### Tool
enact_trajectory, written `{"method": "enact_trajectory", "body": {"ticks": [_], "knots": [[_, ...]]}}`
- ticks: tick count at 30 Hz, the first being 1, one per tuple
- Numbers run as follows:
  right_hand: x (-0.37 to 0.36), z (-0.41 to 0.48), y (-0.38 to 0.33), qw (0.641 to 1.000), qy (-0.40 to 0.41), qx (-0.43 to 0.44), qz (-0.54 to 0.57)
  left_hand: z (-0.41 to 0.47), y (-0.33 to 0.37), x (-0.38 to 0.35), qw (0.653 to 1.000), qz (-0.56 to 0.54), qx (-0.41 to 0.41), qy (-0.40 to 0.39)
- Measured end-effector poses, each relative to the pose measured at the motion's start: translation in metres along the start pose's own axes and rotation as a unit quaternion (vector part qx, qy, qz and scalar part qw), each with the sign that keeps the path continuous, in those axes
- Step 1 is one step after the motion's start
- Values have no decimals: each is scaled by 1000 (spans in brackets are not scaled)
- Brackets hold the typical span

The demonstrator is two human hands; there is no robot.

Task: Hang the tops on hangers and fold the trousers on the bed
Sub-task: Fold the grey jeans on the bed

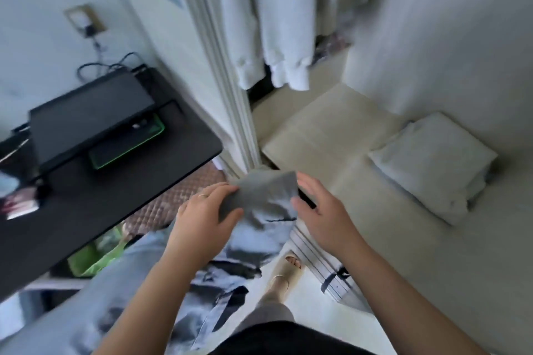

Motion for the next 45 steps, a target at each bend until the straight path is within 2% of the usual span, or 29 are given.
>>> {"method": "enact_trajectory", "body": {"ticks": [4, 7, 11, 14, 18, 25, 29, 33, 38, 45], "knots": [[-47, -11, -5, 999, -38, 22, 2, -69, -37, 28, 990, 77, 60, 98], [-79, -22, -6, 995, -76, 49, -40, -106, -59, 37, 982, 97, 107, 120], [-92, -27, -29, 978, -28, 146, -144, -123, -76, 46, 981, 65, 121, 137], [-109, -29, -53, 954, -20, 196, -225, -114, -88, 53, 982, 35, 152, 103], [-146, -31, -83, 907, -60, 269, -318, -100, -92, 58, 981, 54, 179, 55], [-167, -25, -117, 882, -121, 285, -357, -109, -84, 81, 985, 23, 164, 39], [-162, -44, -154, 887, -91, 353, -283, -141, -67, 122, 983, 33, 108, 142], [-162, -75, -212, 883, -54, 422, -196, -198, -60, 179, 951, 16, 89, 295], [-172, -128, -306, 839, 1, 529, -126, -273, -69, 243, 892, -9, 91, 443], [-196, -205, -445, 775, 45, 626, -67, -366, -90, 331, 811, -103, 101, 567]]}}
Point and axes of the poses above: each hand's wrist, its own z-axis towards the middle knuckle, its own x-axis out of the back of the hand, y = z × x, the point moved 10 cm from there along z, towards the middle knuckle, and after that the axes turned 3 degrees about -z, right-handed, at the moved point
